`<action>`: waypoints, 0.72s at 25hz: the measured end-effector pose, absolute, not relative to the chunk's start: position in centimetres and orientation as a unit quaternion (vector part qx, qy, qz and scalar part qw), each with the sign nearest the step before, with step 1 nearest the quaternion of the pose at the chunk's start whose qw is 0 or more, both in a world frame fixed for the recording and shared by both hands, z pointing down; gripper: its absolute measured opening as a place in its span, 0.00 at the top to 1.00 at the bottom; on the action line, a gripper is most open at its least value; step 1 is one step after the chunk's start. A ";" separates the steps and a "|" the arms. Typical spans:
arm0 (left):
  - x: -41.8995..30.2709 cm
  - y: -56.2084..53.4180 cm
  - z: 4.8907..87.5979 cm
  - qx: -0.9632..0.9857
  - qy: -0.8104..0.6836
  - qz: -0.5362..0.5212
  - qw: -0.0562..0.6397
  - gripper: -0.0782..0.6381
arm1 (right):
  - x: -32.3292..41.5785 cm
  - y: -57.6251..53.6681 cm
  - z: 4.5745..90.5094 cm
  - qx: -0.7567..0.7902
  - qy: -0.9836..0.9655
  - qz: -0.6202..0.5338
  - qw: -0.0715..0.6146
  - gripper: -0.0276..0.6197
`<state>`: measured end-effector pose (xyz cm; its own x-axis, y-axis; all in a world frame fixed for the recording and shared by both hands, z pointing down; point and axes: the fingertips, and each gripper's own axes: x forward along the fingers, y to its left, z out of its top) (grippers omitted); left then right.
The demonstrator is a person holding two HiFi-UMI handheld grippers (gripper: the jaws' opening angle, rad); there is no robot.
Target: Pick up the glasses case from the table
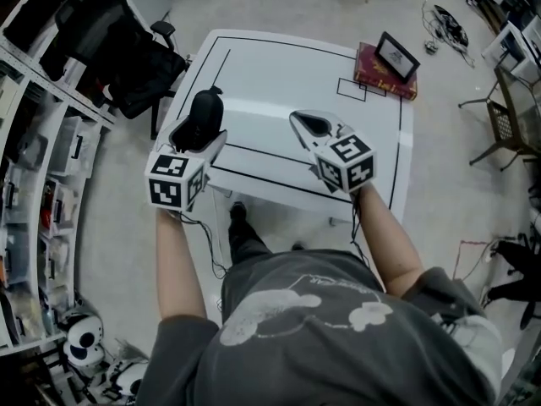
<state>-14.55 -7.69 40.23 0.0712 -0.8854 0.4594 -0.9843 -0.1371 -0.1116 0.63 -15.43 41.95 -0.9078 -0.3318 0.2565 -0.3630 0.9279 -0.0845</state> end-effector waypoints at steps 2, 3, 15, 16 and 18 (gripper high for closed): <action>-13.6 -6.4 40.5 0.719 -0.651 0.211 0.120 0.41 | 1.4 -14.6 42.1 0.170 -0.976 0.063 0.121 0.96; -13.0 -5.8 40.7 0.717 -0.654 0.208 0.122 0.41 | 1.8 -14.1 42.1 0.166 -0.977 0.062 0.122 0.96; -9.3 0.4 42.7 0.695 -0.680 0.168 0.163 0.41 | 4.1 -9.8 44.3 0.125 -0.979 0.084 0.137 0.96; -9.6 1.0 43.0 0.690 -0.684 0.167 0.166 0.41 | 3.7 -9.5 44.6 0.123 -0.979 0.084 0.138 0.96; -10.3 2.2 43.4 0.683 -0.691 0.166 0.170 0.41 | 2.8 -9.0 45.0 0.118 -0.980 0.082 0.140 0.96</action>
